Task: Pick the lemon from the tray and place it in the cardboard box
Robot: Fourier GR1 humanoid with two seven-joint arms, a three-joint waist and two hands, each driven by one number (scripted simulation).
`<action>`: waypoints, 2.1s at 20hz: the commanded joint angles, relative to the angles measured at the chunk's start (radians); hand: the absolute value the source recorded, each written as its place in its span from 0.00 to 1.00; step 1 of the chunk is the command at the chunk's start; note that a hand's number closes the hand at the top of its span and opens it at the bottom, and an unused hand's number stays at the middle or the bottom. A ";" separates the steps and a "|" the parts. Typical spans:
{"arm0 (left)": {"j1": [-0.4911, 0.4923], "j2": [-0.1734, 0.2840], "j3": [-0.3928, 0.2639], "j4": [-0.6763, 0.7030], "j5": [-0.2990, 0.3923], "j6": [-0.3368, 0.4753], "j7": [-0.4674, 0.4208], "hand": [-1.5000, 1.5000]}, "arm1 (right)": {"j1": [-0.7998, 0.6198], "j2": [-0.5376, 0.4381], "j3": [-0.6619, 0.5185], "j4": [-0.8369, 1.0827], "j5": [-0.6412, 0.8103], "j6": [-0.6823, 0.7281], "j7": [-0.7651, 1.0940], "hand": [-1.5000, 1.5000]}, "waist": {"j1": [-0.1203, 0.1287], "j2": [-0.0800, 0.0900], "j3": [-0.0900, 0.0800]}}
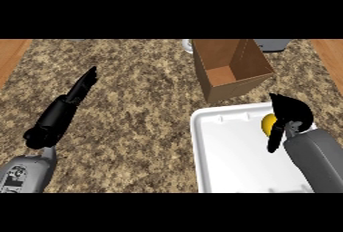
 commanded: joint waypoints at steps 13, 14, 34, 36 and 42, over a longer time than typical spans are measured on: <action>-0.042 -0.048 0.047 0.031 -0.057 -0.031 0.002 0.50 | 0.098 -0.003 -0.006 0.049 0.196 -0.162 -0.319 1.00 | -0.003 -0.001 0.000; -0.014 -0.014 0.074 0.031 -0.019 -0.081 -0.026 0.50 | 0.043 -0.002 -0.012 0.149 0.219 -0.209 -0.381 1.00 | 0.005 0.001 0.000; 0.000 -0.028 0.082 0.010 -0.020 -0.075 -0.007 0.50 | 0.014 0.083 0.554 -0.593 0.182 -0.291 -1.306 1.00 | -0.007 -0.008 0.001; 0.008 -0.037 0.072 0.035 -0.052 -0.056 -0.037 0.50 | 0.063 0.019 0.478 -0.709 0.099 -0.263 -1.341 1.00 | -0.017 -0.005 0.000; -0.011 -0.056 0.060 0.013 -0.052 -0.055 0.002 0.50 | 0.124 0.057 0.163 -0.742 -0.136 -0.184 -1.171 1.00 | -0.020 -0.001 0.000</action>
